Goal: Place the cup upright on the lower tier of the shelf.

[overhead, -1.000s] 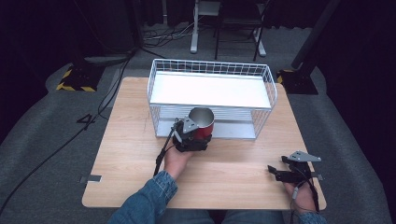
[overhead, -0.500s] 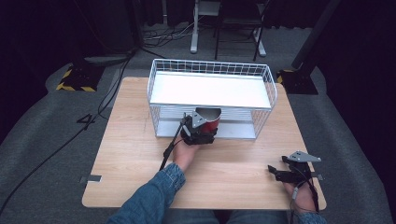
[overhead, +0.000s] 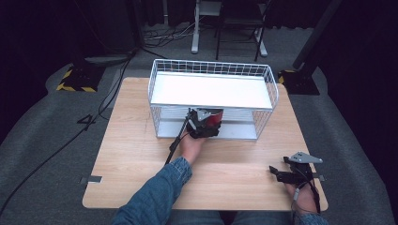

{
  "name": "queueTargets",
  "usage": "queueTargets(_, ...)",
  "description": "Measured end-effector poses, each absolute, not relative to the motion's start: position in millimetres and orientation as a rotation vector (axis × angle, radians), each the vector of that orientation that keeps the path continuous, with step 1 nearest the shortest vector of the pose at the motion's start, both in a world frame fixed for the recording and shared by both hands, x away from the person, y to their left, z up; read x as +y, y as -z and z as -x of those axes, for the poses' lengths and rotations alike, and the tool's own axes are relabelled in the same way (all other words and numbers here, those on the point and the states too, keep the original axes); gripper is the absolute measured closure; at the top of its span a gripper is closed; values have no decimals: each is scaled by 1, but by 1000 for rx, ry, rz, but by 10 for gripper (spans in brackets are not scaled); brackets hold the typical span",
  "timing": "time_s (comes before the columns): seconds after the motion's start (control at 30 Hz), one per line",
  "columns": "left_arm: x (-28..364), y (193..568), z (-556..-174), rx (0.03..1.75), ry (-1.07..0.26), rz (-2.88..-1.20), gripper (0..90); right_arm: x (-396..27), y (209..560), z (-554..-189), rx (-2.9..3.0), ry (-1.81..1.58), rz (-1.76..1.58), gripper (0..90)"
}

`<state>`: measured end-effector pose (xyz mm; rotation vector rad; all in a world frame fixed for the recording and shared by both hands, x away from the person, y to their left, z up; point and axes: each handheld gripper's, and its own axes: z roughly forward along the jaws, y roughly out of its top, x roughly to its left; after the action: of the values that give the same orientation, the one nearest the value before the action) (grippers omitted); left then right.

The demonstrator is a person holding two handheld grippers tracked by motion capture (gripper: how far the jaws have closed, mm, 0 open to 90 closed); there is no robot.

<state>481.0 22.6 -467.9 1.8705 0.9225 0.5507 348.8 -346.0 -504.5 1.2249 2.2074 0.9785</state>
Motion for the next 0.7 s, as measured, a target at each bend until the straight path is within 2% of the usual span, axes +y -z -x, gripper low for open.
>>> queueTargets(0.07, 24, 469, -489, 872, -602, -1907, 168, -346, 505, -349, 2206, -978, -1226, 224)
queueTargets(0.1, 19, 471, -487, 945, -541, -1860, 168, -346, 505, -349, 2206, -978, -1226, 224)
queueTargets(0.7, 15, 484, -503, 1059, -580, -1823, 168, -346, 505, -349, 2206, -981, -1232, 224)
